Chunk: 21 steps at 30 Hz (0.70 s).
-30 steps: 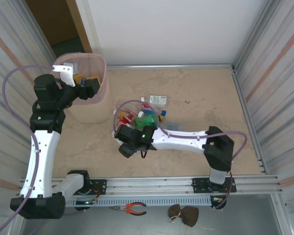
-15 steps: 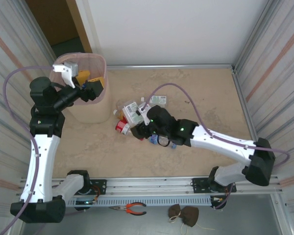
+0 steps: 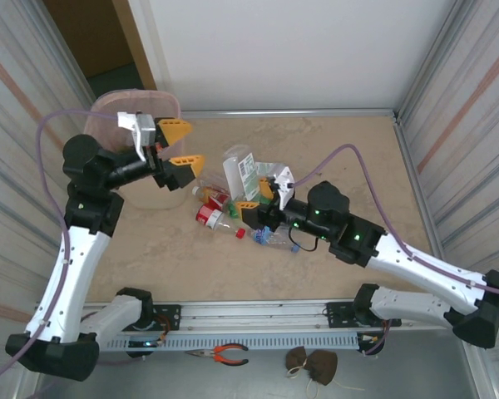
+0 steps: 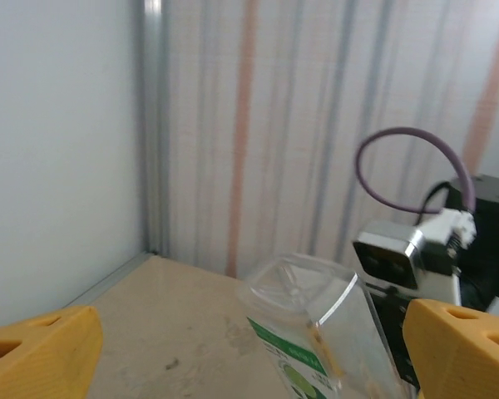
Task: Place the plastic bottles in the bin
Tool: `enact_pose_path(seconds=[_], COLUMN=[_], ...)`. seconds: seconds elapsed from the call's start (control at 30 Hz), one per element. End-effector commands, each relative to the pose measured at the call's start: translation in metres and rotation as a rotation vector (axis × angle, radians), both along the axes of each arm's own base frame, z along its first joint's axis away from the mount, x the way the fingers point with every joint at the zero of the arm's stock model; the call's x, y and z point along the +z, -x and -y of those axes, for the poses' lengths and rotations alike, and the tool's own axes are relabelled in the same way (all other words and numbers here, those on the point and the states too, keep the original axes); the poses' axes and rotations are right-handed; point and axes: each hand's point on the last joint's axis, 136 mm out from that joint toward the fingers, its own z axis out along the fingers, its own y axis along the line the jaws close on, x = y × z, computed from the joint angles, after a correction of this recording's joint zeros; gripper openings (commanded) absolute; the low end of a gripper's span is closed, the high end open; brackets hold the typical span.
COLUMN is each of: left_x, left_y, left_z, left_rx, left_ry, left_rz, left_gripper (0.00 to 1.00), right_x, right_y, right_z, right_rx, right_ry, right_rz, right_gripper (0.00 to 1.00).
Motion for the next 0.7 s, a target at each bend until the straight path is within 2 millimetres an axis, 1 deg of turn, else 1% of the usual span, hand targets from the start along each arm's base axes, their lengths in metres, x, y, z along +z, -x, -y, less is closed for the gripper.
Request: enact_pose_path(seconds=[0.0,0.03,0.1,0.2,0.33,0.47,0.6,0.67], left_x=[0.016,0.018,0.021,0.025,0.026,0.026,0.023,0.022], left_y=[0.034,0.039,0.047,0.055,0.063,0.071,0.076,0.079], left_z=[0.016,0.02,0.027,0.036,0.049,0.061,0.072,0.075], left_rx=[-0.147,-0.173,-0.202,-0.235,-0.291,-0.339,-0.393,-0.424], left_ry=[-0.036,-0.037,-0.042,-0.048,-0.061,-0.062,-0.068,-0.076], left_rz=[0.124,0.135,0.149,0.156,0.138,0.129,0.102,0.1], left_gripper=[0.96,0.96,0.97,0.98,0.98,0.98,0.94,0.92], right_x=[0.039,0.045,0.055,0.069,0.083,0.091,0.093,0.098], right_y=[0.021,0.028,0.033,0.044,0.056,0.066,0.066,0.066], right_z=[0.007,0.008,0.012,0.017,0.018,0.014,0.009,0.009], right_rx=[0.083,0.104,0.113,0.134,0.169,0.2,0.205,0.202], right_ry=[-0.085,-0.094,-0.114,-0.149,-0.173,-0.174,-0.165,-0.177], right_rz=[0.161,0.187,0.221,0.279,0.336,0.382,0.406,0.417], right_gripper=[0.59,0.59,0.58,0.57,0.57,0.57,0.57,0.57])
